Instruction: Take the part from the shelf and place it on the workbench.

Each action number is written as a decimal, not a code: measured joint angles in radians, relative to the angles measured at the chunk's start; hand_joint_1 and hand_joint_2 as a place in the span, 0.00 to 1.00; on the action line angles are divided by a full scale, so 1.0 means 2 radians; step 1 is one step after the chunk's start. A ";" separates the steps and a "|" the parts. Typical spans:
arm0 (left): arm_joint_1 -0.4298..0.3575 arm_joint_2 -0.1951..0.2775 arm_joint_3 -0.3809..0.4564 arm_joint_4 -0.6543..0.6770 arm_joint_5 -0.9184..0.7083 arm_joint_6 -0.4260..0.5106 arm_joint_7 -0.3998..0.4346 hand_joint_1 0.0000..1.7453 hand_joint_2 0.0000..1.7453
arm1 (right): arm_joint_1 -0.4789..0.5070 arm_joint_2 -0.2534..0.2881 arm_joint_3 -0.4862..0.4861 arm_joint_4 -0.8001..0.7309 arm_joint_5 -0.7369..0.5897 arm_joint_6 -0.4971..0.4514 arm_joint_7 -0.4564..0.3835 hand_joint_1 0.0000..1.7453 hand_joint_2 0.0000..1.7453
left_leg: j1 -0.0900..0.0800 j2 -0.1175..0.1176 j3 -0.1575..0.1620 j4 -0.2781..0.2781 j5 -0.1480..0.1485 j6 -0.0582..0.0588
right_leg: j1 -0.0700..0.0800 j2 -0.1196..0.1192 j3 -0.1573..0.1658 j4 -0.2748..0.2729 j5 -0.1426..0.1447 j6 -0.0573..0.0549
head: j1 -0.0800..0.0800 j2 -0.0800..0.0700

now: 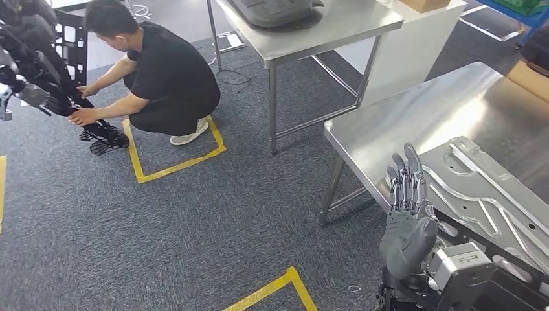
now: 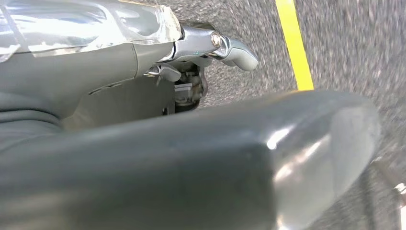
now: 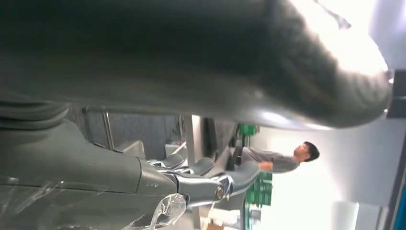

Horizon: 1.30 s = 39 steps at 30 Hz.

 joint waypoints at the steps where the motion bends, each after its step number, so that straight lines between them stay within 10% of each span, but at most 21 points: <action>1: 0.000 0.000 0.000 0.000 0.000 0.000 0.001 0.00 0.00 | 0.000 0.000 0.000 0.000 -0.001 0.000 0.000 0.00 0.00 | 0.000 -0.008 0.001 0.000 0.000 0.000 | 0.000 0.001 0.003 -0.012 0.014 0.000 | 0.000 0.000; 4: -0.001 0.000 0.000 0.000 0.000 0.000 0.003 0.00 0.00 | 0.000 -0.001 0.000 0.000 -0.002 0.000 -0.001 0.00 0.00 | 0.001 -0.029 0.003 0.004 -0.003 -0.004 | -0.005 0.030 0.043 -0.111 0.067 0.000 | 0.000 0.000; 6: -0.002 0.000 0.000 0.000 0.000 -0.001 0.002 0.00 0.00 | 0.001 -0.002 0.000 0.000 -0.002 0.000 -0.002 0.00 0.00 | 0.001 -0.041 -0.002 0.006 -0.003 -0.010 | -0.006 0.049 0.054 -0.139 0.074 -0.003 | -0.001 0.000; 8: -0.002 0.000 0.000 0.000 0.000 -0.002 0.000 0.00 0.00 | 0.001 -0.002 0.001 -0.001 -0.002 0.000 -0.003 0.00 0.00 | 0.003 -0.051 -0.006 0.006 -0.001 -0.015 | -0.005 0.040 0.054 -0.141 0.074 -0.009 | -0.001 0.000; 10: -0.002 0.001 0.000 0.000 0.000 -0.003 -0.001 0.00 0.00 | 0.000 -0.002 0.001 -0.001 -0.002 0.000 -0.003 0.00 0.00 | 0.003 -0.036 -0.014 0.021 -0.010 -0.021 | -0.006 0.027 0.056 -0.143 0.075 -0.016 | -0.002 0.000; 13: -0.002 0.001 0.000 0.000 0.000 -0.003 -0.002 0.00 0.00 | 0.001 -0.002 0.001 -0.002 -0.002 0.000 -0.003 0.00 0.00 | 0.004 0.008 -0.060 0.115 -0.055 -0.030 | -0.005 0.004 0.058 -0.144 0.073 -0.023 | -0.005 0.000; 15: -0.002 0.001 0.000 0.000 0.000 -0.004 -0.002 0.00 0.00 | 0.002 -0.003 0.001 -0.002 -0.002 0.000 -0.003 0.00 0.00 | 0.006 0.016 -0.084 0.160 -0.067 -0.033 | -0.004 -0.011 0.059 -0.144 0.071 -0.023 | -0.005 0.000; 21: -0.002 0.000 0.000 0.000 0.003 -0.004 -0.003 0.00 0.00 | 0.002 -0.003 0.002 -0.001 -0.014 0.000 -0.008 0.00 0.00 | -0.005 0.057 -0.008 0.010 -0.002 -0.016 | 0.001 -0.045 0.069 -0.144 0.062 -0.015 | -0.006 0.000; 25: -0.001 -0.001 0.000 0.000 0.006 -0.004 -0.004 0.00 0.00 | 0.001 -0.003 0.003 0.000 -0.022 0.000 -0.009 0.00 0.00 | -0.003 0.036 -0.004 -0.002 0.002 -0.008 | 0.001 -0.047 0.074 -0.139 0.051 -0.006 | -0.005 0.000; 30: -0.002 -0.003 0.000 0.000 0.008 -0.005 -0.004 0.00 0.00 | 0.002 -0.005 0.005 0.003 -0.024 0.000 -0.010 0.00 0.00 | 0.002 0.004 0.002 -0.007 0.005 -0.002 | -0.001 0.000 0.005 -0.001 -0.005 -0.001 | -0.002 0.000; 35: -0.002 -0.003 0.000 0.000 0.007 -0.005 -0.004 0.00 0.00 | 0.002 -0.006 0.006 0.006 -0.024 0.000 -0.011 0.00 0.00 | 0.005 -0.032 0.002 0.004 -0.002 -0.013 | -0.010 0.029 0.043 -0.119 0.071 0.004 | -0.002 0.000; 39: -0.002 -0.002 0.000 0.000 0.007 -0.005 -0.005 0.00 0.00 | 0.001 -0.006 0.007 0.008 -0.025 0.000 -0.011 0.00 0.00 | 0.007 -0.043 -0.006 0.007 -0.003 -0.022 | -0.008 0.026 0.049 -0.135 0.075 -0.009 | -0.002 0.000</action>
